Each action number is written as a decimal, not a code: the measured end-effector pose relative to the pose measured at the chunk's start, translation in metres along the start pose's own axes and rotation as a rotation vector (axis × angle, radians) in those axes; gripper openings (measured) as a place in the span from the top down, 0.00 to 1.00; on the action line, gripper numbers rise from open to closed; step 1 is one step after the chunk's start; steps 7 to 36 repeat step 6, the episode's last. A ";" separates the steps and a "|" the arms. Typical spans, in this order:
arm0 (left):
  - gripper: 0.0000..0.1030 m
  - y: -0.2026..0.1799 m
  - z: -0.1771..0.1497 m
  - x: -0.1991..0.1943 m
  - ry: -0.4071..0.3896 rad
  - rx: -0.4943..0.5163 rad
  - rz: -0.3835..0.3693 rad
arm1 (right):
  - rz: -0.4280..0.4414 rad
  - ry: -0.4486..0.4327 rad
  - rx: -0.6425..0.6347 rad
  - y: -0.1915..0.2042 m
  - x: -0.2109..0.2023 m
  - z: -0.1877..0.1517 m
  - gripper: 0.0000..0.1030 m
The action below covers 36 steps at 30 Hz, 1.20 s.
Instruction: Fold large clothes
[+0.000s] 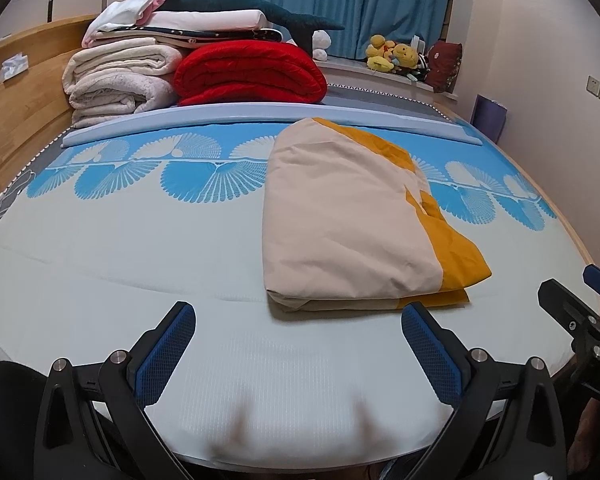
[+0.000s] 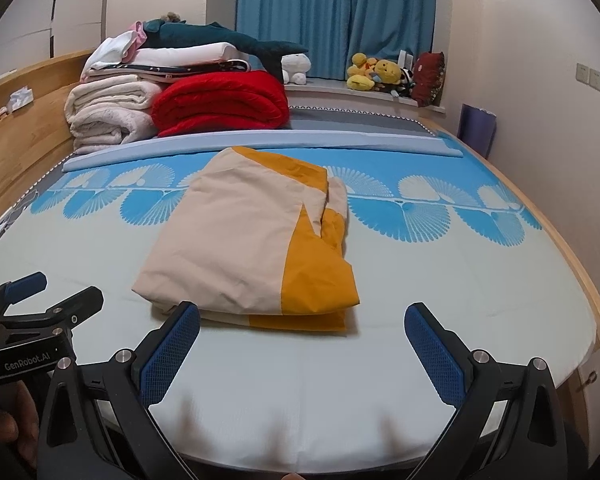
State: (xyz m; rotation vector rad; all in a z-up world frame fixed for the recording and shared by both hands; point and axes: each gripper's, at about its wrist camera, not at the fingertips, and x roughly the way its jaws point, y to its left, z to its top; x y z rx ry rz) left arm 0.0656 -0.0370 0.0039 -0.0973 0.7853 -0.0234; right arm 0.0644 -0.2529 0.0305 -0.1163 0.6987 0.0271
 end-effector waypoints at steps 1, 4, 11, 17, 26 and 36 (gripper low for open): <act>0.01 0.000 0.000 0.000 -0.002 0.000 -0.001 | 0.000 0.000 0.002 0.000 0.000 0.000 0.01; 0.01 0.001 0.001 -0.001 0.001 -0.001 -0.003 | 0.000 0.000 0.002 0.000 0.000 0.000 0.01; 0.01 0.001 0.000 -0.001 0.000 -0.001 -0.003 | 0.000 0.000 0.002 0.000 0.000 0.000 0.01; 0.01 0.001 0.000 -0.001 0.000 -0.001 -0.003 | 0.000 0.000 0.002 0.000 0.000 0.000 0.01; 0.01 0.001 0.000 -0.001 0.000 -0.001 -0.003 | 0.000 0.000 0.002 0.000 0.000 0.000 0.01; 0.01 0.001 0.000 -0.001 0.000 -0.001 -0.003 | 0.000 0.000 0.002 0.000 0.000 0.000 0.01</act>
